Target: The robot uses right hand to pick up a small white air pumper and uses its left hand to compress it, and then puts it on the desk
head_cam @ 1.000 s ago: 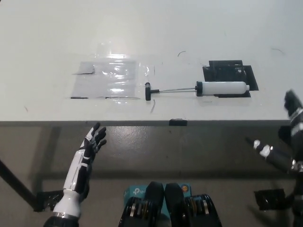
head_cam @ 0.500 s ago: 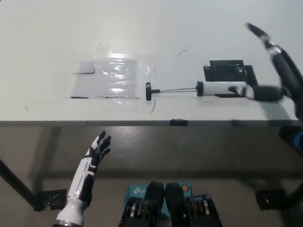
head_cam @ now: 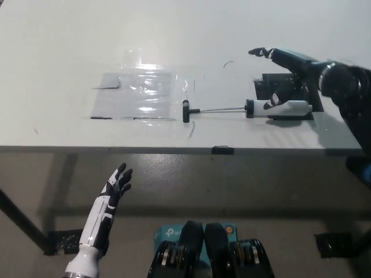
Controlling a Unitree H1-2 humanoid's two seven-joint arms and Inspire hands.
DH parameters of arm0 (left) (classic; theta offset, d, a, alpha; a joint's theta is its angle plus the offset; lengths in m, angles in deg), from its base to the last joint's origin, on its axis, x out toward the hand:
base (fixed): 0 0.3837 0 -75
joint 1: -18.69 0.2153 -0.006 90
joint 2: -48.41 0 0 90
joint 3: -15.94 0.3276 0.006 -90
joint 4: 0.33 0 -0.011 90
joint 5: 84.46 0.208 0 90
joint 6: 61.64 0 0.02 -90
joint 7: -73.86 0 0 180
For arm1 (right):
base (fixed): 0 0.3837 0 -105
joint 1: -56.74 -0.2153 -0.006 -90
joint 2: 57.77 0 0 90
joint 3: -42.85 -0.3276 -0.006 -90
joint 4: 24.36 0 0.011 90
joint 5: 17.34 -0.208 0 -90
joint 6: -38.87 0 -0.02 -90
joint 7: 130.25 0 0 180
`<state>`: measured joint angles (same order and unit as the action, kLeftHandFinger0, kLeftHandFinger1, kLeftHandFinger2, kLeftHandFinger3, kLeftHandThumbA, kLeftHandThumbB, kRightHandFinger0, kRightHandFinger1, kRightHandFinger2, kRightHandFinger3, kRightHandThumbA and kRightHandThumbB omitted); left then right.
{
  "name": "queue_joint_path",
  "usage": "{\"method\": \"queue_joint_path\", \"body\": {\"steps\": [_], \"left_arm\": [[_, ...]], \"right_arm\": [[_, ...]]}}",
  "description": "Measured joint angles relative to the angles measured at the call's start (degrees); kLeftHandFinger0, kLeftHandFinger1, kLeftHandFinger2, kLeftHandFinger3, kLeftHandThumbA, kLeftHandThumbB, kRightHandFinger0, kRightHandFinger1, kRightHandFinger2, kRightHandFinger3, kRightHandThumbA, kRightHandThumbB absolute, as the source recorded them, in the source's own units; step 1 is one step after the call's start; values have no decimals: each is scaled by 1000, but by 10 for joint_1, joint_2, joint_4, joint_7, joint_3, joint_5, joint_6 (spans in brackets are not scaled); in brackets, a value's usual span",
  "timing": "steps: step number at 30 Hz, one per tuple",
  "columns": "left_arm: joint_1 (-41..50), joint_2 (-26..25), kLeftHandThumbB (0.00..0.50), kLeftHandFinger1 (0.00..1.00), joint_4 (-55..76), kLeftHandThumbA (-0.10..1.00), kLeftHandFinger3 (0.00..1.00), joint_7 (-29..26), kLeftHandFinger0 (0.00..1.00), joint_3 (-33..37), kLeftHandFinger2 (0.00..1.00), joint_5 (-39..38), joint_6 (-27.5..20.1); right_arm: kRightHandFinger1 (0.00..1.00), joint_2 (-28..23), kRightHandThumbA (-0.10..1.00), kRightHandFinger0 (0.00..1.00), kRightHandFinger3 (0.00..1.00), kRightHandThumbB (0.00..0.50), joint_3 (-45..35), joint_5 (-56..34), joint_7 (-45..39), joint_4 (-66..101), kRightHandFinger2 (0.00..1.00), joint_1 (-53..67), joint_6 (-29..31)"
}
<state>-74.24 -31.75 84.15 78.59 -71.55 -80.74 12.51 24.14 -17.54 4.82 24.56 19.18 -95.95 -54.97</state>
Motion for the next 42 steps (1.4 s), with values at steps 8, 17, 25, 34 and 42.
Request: {"method": "queue_joint_path", "body": {"steps": [8, 17, 25, 34, 42], "left_arm": [[0, -7, 243, 1000, 0, 1000, 1000, 0, 1000, -5, 1000, 2, -1], [0, -8, 221, 1000, 2, 1000, 1000, 0, 1000, -11, 1000, 2, -1], [0, -8, 211, 1000, 2, 1000, 1000, 0, 1000, -18, 1000, 2, 0], [0, -8, 246, 1000, 2, 1000, 1000, 0, 1000, -20, 1000, 2, 1], [8, -8, 226, 1000, 9, 1000, 1000, 0, 1000, -23, 1000, 2, 3]], "right_arm": [[1000, 17, 1000, 1000, 1000, 446, 17, 22, -16, -105, 1000, -37, 0], [1000, 22, 1000, 1000, 1000, 462, 18, 39, -24, -143, 1000, -43, 3], [1000, 41, 1000, 1000, 1000, 428, 19, 48, -30, -183, 1000, -45, 10], [1000, 77, 1000, 1000, 1000, 403, 16, 50, -39, -246, 1000, -67, 15], [1000, 88, 1000, 1000, 1000, 348, 23, 62, -38, -266, 1000, -77, 22]]}}
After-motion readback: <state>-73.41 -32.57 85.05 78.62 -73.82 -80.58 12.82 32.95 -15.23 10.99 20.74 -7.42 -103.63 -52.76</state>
